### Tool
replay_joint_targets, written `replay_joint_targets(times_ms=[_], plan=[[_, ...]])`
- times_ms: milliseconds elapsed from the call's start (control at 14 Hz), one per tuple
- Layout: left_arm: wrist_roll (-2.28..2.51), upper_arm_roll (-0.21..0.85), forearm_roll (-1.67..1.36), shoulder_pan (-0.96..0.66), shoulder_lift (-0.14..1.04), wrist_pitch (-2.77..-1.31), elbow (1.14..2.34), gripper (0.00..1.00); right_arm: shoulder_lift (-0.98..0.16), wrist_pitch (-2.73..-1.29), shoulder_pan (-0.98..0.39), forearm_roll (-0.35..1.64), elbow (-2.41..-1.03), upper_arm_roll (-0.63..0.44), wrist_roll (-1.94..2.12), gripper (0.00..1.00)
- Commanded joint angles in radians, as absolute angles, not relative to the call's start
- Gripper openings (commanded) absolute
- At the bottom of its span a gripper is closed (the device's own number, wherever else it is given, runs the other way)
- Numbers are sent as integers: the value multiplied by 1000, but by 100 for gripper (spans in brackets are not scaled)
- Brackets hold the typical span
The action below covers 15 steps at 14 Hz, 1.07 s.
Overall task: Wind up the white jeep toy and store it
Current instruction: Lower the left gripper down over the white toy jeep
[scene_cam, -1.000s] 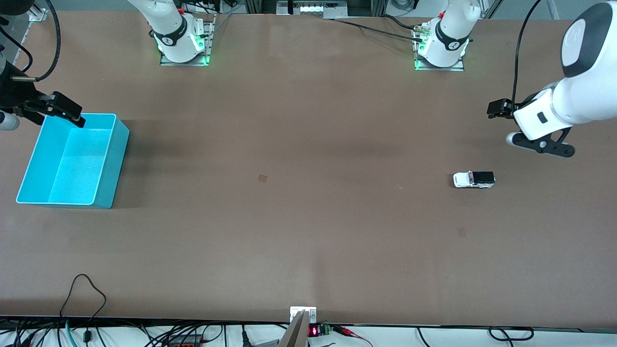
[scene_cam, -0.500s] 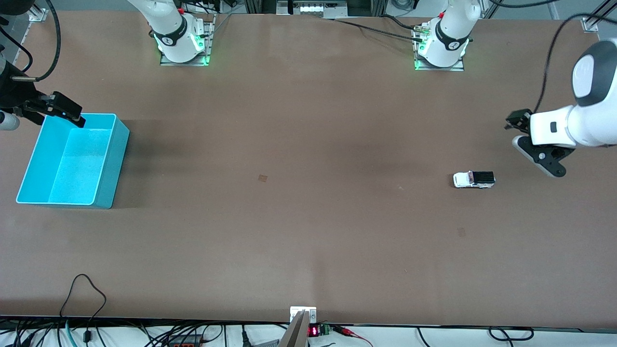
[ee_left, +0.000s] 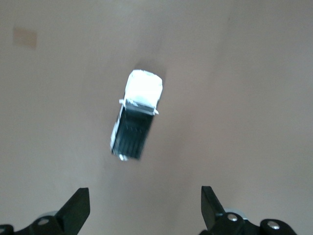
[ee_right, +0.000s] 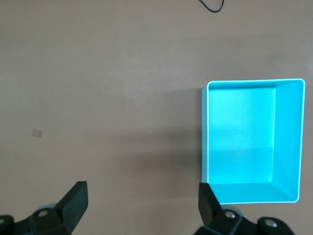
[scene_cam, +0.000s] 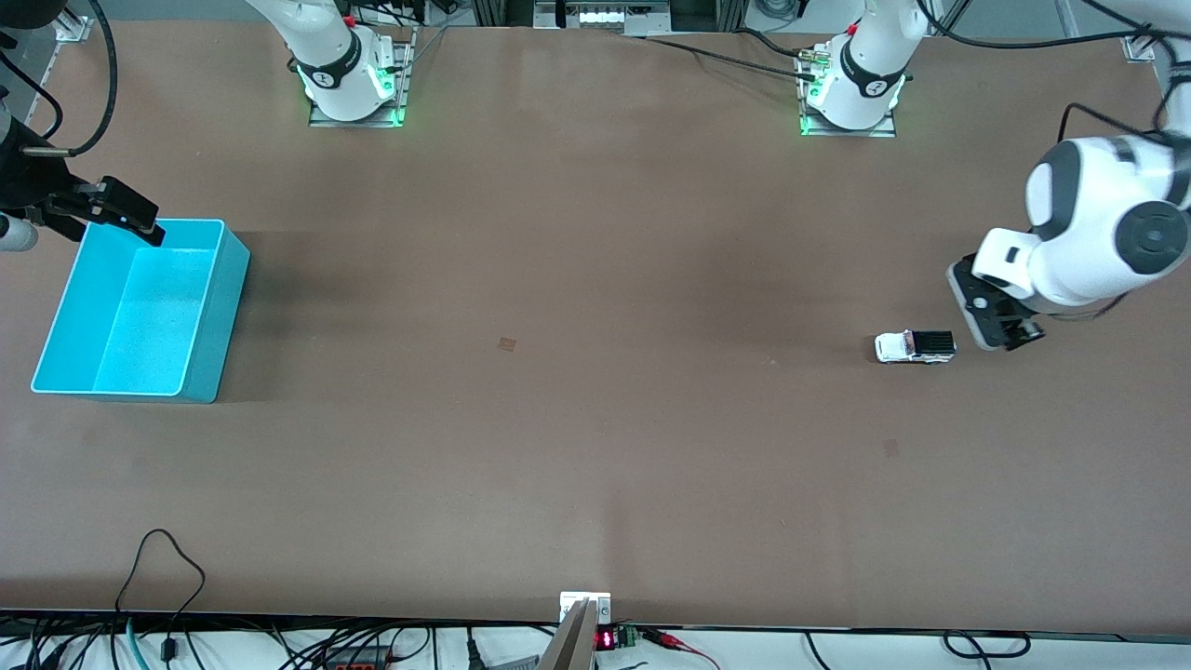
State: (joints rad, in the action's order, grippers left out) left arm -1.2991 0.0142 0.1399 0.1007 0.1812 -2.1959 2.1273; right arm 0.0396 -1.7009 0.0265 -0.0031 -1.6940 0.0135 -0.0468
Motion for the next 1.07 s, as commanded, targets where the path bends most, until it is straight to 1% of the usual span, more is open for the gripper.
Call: replay_joint_targets(times_ms=[0, 214, 429, 714, 1000], plan=[[-1402, 18, 158, 106, 198, -2353, 2220, 100, 52, -1698, 48, 15, -1695, 29, -28, 100], [-1475, 21, 158, 106, 267, -2442, 2221, 100, 52, -1697, 48, 15, -1695, 29, -28, 100], [-1500, 23, 158, 117, 325, -2488, 2221, 100, 52, -1697, 48, 15, -1697, 29, -28, 100], [-1500, 23, 158, 117, 350, -2561, 2220, 100, 52, -1698, 48, 15, -1697, 29, -28, 100], [-1500, 25, 158, 124, 399, -2635, 2220, 100, 52, -1698, 49, 15, -1697, 29, -28, 100]])
